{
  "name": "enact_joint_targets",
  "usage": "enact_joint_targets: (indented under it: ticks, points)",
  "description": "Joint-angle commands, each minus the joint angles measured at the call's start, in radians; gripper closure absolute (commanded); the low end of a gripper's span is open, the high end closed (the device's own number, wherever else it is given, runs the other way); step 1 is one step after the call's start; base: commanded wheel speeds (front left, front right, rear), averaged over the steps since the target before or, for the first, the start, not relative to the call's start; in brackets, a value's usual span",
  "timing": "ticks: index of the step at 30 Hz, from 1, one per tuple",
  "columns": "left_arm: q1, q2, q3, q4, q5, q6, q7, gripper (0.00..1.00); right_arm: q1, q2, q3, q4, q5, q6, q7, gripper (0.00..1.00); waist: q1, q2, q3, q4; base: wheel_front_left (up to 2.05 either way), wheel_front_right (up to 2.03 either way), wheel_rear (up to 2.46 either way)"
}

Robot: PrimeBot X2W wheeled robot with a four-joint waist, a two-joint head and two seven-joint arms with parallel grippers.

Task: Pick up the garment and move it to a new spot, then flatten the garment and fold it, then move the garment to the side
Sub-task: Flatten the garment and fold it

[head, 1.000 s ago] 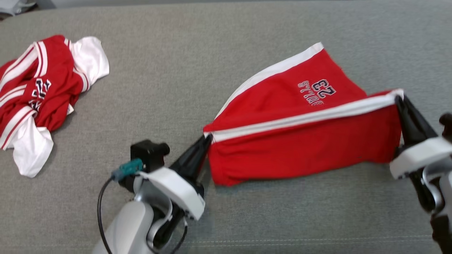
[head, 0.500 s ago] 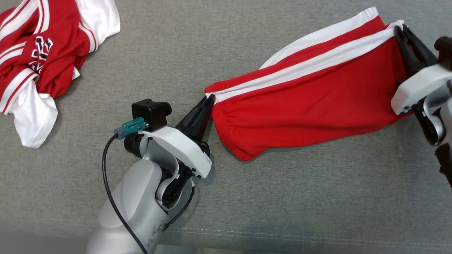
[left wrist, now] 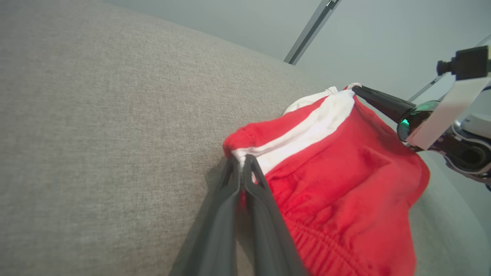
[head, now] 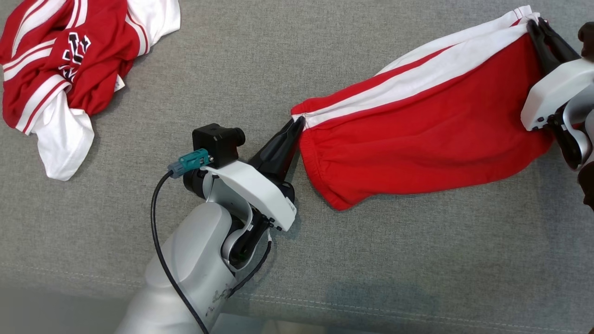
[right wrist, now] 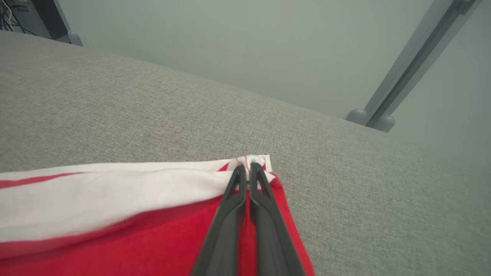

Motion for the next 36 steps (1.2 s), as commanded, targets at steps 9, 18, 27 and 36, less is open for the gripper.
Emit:
enact_joint_targets:
  ticks: [9,18,27,36]
  points:
    - [-0.068,0.018,0.017,0.036,0.019,0.037,-0.094,0.00,-0.021,-0.004,0.067,-0.033,0.069,0.000,-0.014,0.00,-0.0001,0.0000,-0.012,-0.012,0.00,0.00,0.00]
    - [-0.011,0.041,0.068,0.019,0.064,0.087,-0.145,0.00,0.095,-0.021,-0.046,-0.236,-0.001,0.000,-0.015,0.00,-0.0001,0.0000,-0.072,-0.044,0.00,0.00,0.00]
    - [0.177,0.040,0.250,-0.184,0.193,0.130,-0.150,0.00,0.330,0.052,-0.287,-0.442,-0.088,0.000,-0.015,0.00,-0.0001,0.0000,-0.154,-0.076,0.00,0.00,0.00]
    - [0.375,0.021,0.363,-0.313,0.328,0.133,-0.150,0.00,0.618,0.142,-0.461,-0.635,-0.155,0.000,-0.015,0.00,-0.0001,0.0000,-0.262,-0.085,0.00,0.00,0.00]
